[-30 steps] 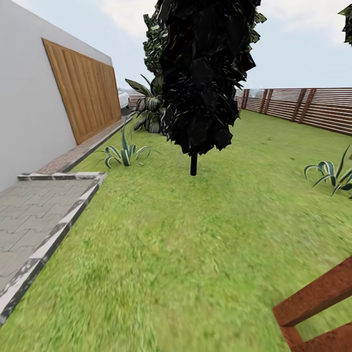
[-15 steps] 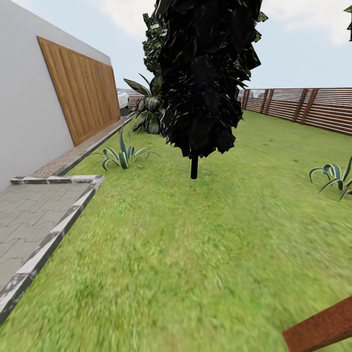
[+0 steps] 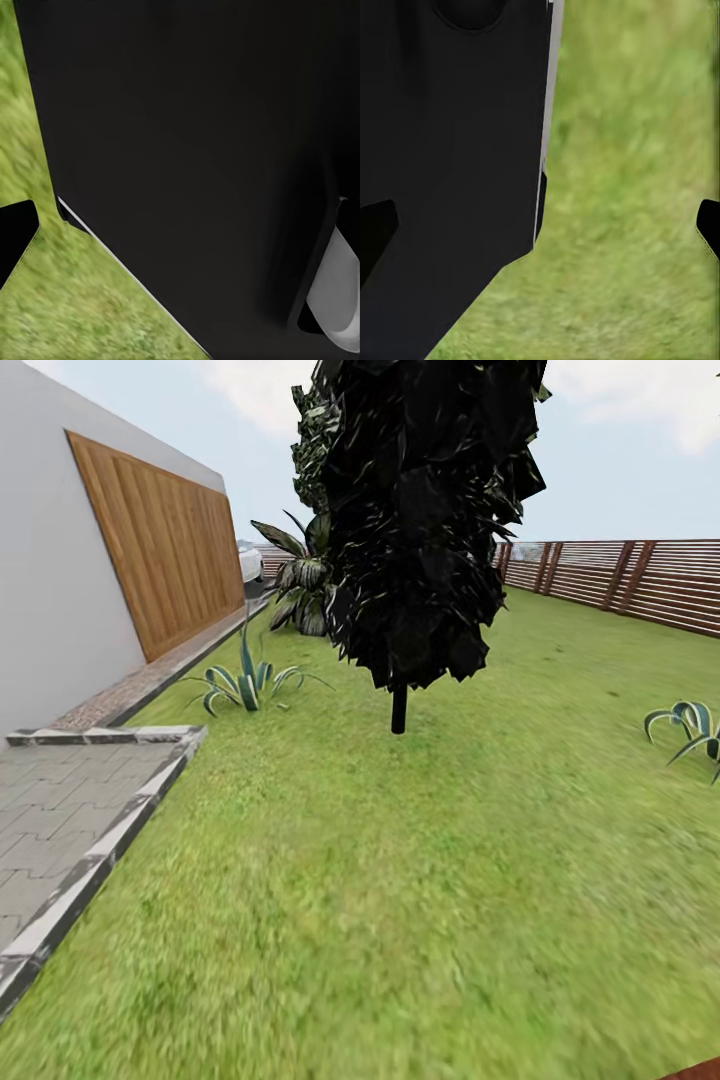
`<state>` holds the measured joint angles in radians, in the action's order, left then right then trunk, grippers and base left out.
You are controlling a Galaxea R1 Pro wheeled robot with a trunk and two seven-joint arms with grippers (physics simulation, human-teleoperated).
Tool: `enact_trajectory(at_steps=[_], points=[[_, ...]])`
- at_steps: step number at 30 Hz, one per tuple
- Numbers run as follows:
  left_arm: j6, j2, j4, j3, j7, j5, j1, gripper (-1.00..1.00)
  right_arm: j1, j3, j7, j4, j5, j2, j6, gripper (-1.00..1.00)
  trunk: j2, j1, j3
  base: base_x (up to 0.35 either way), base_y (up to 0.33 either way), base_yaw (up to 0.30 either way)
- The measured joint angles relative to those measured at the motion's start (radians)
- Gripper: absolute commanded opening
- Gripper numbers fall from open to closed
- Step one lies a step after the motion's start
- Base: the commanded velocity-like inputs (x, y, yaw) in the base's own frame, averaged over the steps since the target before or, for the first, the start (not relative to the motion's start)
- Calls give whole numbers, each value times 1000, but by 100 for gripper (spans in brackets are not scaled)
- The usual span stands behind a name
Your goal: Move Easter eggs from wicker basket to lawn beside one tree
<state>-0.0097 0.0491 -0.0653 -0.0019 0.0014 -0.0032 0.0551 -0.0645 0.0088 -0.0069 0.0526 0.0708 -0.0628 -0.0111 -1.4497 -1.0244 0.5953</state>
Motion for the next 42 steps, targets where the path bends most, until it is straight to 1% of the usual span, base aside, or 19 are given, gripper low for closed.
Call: enact_trajectory(at_steps=[28, 38, 42], points=[[0, 0, 0, 0, 0, 0, 0, 100, 0, 0, 0, 0, 0, 0, 0, 100, 0, 0, 0, 336, 0, -2], [0, 0, 0, 0, 0, 0, 0, 100, 0, 0, 1, 0, 0, 0, -1, 100, 0, 0, 0, 336, 0, -230], [0, 0, 0, -1, 0, 0, 1, 100, 0, 0, 1, 0, 0, 0, 0, 100, 0, 0, 0, 336, 0, -69]])
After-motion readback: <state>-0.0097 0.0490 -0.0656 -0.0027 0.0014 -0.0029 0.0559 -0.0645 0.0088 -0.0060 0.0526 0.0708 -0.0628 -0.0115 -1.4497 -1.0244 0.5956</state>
